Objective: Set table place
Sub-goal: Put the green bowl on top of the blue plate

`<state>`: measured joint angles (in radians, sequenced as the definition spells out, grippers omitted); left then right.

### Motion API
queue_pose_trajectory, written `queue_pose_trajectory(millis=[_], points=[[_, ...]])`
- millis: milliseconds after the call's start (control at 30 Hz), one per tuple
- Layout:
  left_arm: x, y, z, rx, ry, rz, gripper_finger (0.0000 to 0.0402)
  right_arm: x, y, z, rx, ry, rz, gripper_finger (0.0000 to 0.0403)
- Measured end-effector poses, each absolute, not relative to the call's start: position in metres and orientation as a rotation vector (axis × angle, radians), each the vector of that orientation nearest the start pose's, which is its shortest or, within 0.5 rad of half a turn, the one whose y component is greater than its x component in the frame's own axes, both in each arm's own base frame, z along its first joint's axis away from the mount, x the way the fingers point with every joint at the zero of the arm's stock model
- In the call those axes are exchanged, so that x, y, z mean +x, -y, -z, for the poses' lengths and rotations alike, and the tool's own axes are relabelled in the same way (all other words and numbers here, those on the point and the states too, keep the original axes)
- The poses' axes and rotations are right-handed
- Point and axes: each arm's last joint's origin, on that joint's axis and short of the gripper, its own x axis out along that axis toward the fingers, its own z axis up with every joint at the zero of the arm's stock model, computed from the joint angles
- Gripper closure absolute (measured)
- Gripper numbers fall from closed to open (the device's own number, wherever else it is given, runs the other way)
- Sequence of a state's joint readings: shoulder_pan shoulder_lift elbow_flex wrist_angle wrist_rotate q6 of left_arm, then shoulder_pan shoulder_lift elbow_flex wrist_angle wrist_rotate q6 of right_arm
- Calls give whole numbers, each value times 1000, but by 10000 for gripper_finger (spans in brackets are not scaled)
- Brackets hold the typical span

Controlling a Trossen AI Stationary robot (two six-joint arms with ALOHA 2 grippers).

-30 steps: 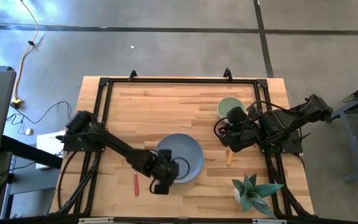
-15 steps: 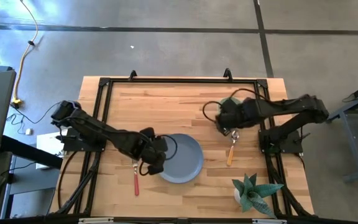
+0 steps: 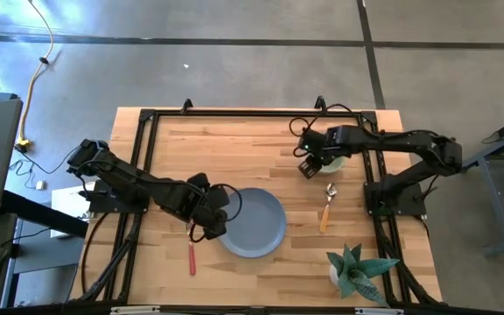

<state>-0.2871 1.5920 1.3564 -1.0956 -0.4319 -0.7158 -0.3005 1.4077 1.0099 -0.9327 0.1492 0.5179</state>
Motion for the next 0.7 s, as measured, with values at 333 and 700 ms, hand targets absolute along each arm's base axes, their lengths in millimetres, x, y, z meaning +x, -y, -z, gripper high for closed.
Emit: queue_pose_trajectory(millis=[333,700], points=[[295,55,-277,-182,-1116,-599,148,236,80,-226,556,-1215,664,265],[297,47,-277,-183,-1129,-593,147,245,82,-210,537,-1285,660,265]])
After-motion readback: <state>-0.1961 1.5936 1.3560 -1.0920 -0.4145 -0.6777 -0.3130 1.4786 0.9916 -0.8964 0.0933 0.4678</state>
